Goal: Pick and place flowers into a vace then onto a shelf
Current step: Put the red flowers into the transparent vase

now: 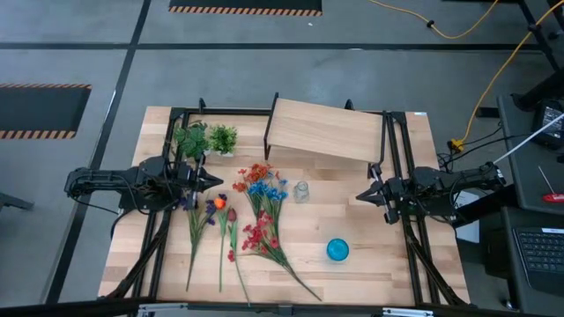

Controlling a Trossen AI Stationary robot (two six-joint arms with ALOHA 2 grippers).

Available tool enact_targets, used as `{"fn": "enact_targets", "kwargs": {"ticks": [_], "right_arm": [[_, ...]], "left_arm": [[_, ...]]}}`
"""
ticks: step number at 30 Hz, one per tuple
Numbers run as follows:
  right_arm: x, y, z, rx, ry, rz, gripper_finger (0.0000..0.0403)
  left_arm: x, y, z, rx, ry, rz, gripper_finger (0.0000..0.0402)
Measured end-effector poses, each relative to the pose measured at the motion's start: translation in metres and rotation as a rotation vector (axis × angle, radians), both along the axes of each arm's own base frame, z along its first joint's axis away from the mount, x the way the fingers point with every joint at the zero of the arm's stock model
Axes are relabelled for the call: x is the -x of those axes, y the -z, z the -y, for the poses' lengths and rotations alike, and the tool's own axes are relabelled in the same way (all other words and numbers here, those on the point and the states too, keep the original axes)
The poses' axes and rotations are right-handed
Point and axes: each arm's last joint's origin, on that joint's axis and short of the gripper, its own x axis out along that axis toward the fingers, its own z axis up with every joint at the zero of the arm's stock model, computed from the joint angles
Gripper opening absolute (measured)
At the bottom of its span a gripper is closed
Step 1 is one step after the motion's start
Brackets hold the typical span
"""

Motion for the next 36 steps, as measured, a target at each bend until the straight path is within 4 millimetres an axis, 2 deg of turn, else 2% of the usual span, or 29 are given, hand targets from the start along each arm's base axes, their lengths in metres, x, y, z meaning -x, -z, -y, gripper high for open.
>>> {"fn": "enact_targets", "kwargs": {"ticks": [12, 17, 20, 24, 30, 36], "right_arm": [[0.000, -0.009, 0.004, -0.095, 0.124, 0.040, 0.0015], [-0.001, -0.033, 0.004, -0.066, 0.157, 0.029, 0.0004], [-0.004, -0.050, 0.006, -0.055, 0.216, -0.034, 0.0004], [-0.014, -0.065, 0.005, -0.054, 0.246, -0.108, 0.0003], [-0.036, -0.078, 0.008, 0.001, 0.303, -0.194, 0.0004], [-0.058, -0.076, 0.019, 0.000, 0.392, -0.267, 0.0005]], "left_arm": [[0.000, 0.000, 0.000, -0.057, -0.003, 0.001, 0.0006], [0.000, -0.001, -0.001, 0.037, -0.021, 0.007, 0.0006], [0.000, -0.001, -0.002, 0.044, -0.062, 0.008, 0.0003], [-0.001, -0.001, -0.004, 0.072, -0.123, -0.009, 0.0002], [-0.007, -0.012, -0.005, 0.074, -0.158, -0.065, 0.0001], [-0.022, -0.023, -0.005, 0.106, -0.156, -0.167, 0.0002]]}}
